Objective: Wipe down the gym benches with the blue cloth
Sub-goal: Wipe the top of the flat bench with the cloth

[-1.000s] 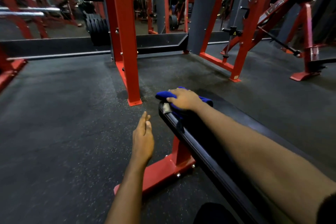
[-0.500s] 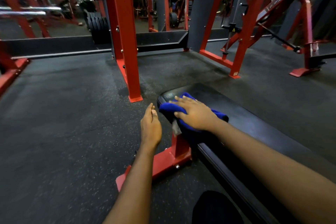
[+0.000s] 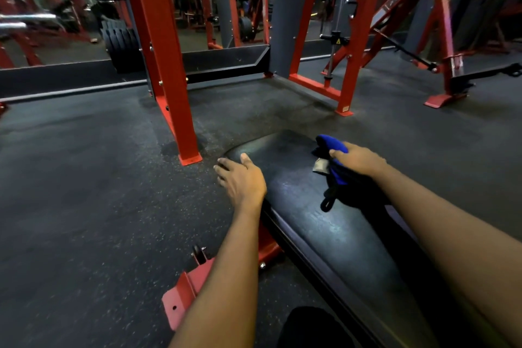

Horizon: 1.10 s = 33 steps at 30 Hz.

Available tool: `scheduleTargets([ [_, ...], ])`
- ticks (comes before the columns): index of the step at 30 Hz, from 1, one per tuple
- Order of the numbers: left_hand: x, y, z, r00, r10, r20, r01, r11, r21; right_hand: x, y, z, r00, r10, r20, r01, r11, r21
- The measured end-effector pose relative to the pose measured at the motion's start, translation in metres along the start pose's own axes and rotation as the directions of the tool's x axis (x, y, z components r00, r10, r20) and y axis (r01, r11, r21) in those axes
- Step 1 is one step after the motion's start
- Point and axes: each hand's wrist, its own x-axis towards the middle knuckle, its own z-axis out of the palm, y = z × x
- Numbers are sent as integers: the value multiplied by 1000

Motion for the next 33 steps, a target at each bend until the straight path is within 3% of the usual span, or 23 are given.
scheduleTargets([
  [7, 1, -6, 7, 999, 39, -25, -38, 999, 33, 53, -25, 4, 996, 70, 62, -70, 998, -6],
  [14, 1, -8, 3, 998, 40, -50, -40, 999, 13, 55, -17, 3, 987, -111, 116, 91, 982, 167],
  [17, 0, -8, 4, 998, 51, -43, -50, 999, 22, 58, -11, 3, 986, -58, 158, 30, 984, 173],
  [21, 0, -8, 6, 998, 44, -35, -43, 999, 28, 88, -56, 6, 992, -11, 127, -1, 996, 90],
  [26, 0, -11, 7, 998, 46, -36, -46, 999, 16, 118, -103, 14, 992, -102, 76, 101, 995, 7],
  [30, 2, -11, 7, 998, 42, -51, -41, 999, 5, 105, -86, 15, 936, -336, 103, 331, 942, 65],
  [33, 3, -11, 8, 998, 43, -55, -42, 999, 12, 113, -86, 15, 932, -324, 161, 311, 945, 104],
])
